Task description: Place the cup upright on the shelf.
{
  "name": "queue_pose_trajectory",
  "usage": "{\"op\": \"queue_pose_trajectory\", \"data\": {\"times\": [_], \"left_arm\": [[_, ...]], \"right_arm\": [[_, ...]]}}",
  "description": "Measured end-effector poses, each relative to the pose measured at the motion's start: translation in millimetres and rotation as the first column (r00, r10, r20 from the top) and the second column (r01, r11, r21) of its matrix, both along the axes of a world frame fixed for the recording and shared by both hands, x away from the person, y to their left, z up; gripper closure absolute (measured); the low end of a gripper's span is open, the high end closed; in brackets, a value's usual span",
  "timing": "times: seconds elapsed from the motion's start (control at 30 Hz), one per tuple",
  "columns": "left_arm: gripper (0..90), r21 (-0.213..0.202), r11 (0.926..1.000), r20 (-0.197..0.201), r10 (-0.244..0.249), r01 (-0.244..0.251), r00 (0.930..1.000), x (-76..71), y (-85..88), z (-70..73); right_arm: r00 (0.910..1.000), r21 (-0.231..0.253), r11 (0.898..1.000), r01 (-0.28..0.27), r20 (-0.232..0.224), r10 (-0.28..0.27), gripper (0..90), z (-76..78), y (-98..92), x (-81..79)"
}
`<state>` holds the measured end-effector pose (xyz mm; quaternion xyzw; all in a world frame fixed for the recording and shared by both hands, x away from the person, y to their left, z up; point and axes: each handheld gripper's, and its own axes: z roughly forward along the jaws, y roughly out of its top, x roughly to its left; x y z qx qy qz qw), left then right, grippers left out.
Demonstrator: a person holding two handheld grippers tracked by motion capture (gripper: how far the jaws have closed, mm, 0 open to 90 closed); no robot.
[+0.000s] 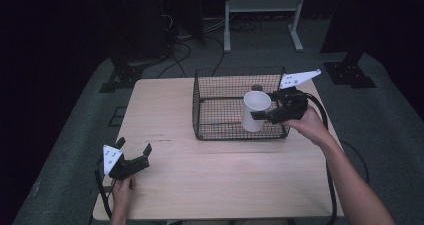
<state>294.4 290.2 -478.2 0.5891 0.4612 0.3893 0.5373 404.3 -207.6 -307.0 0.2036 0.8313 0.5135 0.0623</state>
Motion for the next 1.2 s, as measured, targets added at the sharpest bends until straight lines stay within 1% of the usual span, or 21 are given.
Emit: {"op": "queue_pose_trajectory", "data": {"times": [0.17, 0.23, 0.27, 0.3, 0.33, 0.43, 0.47, 0.5, 0.6, 0.73, 0.8, 0.83, 0.93, 1.0, 1.03, 1.07, 1.1, 1.13, 1.2], "left_arm": [[0.0, -0.001, 1.0, 0.0, 0.0, 0.0, 1.0, 0.1, 0.3, 0.0], [0.0, -0.002, 1.0, 0.0, 0.0, 0.0, 1.0, 0.1, 0.3, 0.0], [0.0, -0.003, 1.0, 0.001, 0.0, 0.0, 1.0, 0.1, 0.3, 0.0], [0.0, -0.003, 1.0, 0.0, 0.0, 0.0, 1.0, 0.1, 0.3, 0.0], [0.0, -0.004, 1.0, 0.0, -0.001, 0.001, 1.0, 0.0, 0.2, 0.0], [0.0, -0.003, 1.0, 0.0, -0.001, 0.001, 1.0, 0.0, 0.2, 0.0], [0.0, -0.003, 1.0, 0.0, -0.002, 0.002, 1.0, -0.1, 0.3, 0.0], [0.0, -0.003, 1.0, 0.0, -0.002, 0.002, 1.0, 0.0, 0.4, 0.0], [0.0, -0.004, 1.0, 0.001, -0.002, 0.002, 1.0, 0.0, 0.5, 0.0], [0.0, -0.004, 1.0, 0.001, -0.002, 0.002, 1.0, 0.0, 0.5, 0.0], [0.0, -0.006, 1.0, 0.001, -0.002, 0.002, 1.0, 0.0, 0.5, 0.0], [0.0, -0.006, 1.0, 0.001, -0.002, 0.002, 1.0, 0.0, 0.5, 0.0], [0.0, -0.007, 1.0, 0.0, -0.003, 0.003, 1.0, 0.0, 0.8, 0.0], [0.0, -0.007, 1.0, 0.001, -0.003, 0.003, 1.0, 0.0, 0.8, 0.0], [0.0, -0.007, 1.0, 0.001, -0.003, 0.003, 1.0, 0.1, 0.8, 0.0], [0.0, -0.008, 1.0, 0.001, -0.004, 0.004, 1.0, 0.1, 0.8, 0.0], [0.0, -0.007, 1.0, 0.001, -0.003, 0.003, 1.0, 0.1, 0.7, 0.0], [0.0, -0.006, 1.0, 0.001, -0.003, 0.003, 1.0, 0.0, 0.7, 0.0], [0.0, -0.007, 1.0, 0.001, -0.003, 0.003, 1.0, 0.1, 0.8, 0.0]], "right_arm": [[1.0, -0.008, 1.0, -0.003, -0.002, 0.003, 20.0, 3.2, 6.8, 7.8], [1.0, -0.006, 1.0, -0.001, 0.005, 0.001, 20.0, 4.6, 9.6, 10.7], [1.0, -0.013, 1.0, 0.0, 0.0, 0.0, 20.0, 6.1, 13.3, 15.5], [1.0, -0.013, 1.0, 0.0, 0.0, 0.0, 20.0, 6.1, 13.3, 15.5], [1.0, -0.02, 1.0, 0.0, 0.0, 0.0, 20.0, 7.4, 16.7, 19.6], [1.0, -0.019, 1.0, 0.0, 0.001, 0.0, 20.0, 7.7, 19.3, 23.0], [1.0, -0.03, 1.0, 0.002, -0.001, -0.002, 20.0, 7.3, 22.3, 27.1], [1.0, -0.03, 1.0, 0.002, -0.001, -0.002, 20.0, 7.3, 22.3, 27.1], [1.0, -0.05, 0.999, 0.004, -0.007, -0.005, 20.0, 6.1, 28.1, 35.2], [0.9999, -0.061, 0.998, 0.009, -0.007, -0.01, 20.0, 6.5, 31.5, 41.3], [0.9999, -0.061, 0.998, 0.014, -0.008, -0.015, 20.0, 6.6, 34.0, 47.6], [0.9999, -0.061, 0.998, 0.014, -0.008, -0.015, 20.0, 6.6, 34.0, 47.6], [0.9996, -0.072, 0.997, 0.021, -0.016, -0.022, 20.0, 7.0, 37.8, 55.4], [0.9996, -0.075, 0.997, 0.021, -0.018, -0.022, 20.0, 7.6, 38.9, 57.2], [0.9995, -0.068, 0.997, 0.027, -0.013, -0.028, 20.0, 7.7, 39.8, 58.8], [0.9994, -0.069, 0.997, 0.024, -0.024, -0.026, 20.0, 7.3, 41.4, 62.3], [0.9994, -0.069, 0.997, 0.024, -0.024, -0.026, 20.0, 7.3, 41.4, 62.3], [0.9993, -0.078, 0.997, 0.027, -0.023, -0.029, 20.0, 6.9, 43.5, 65.3], [0.9993, -0.08, 0.996, 0.026, -0.025, -0.028, 20.0, 6.9, 44.7, 66.8]]}}
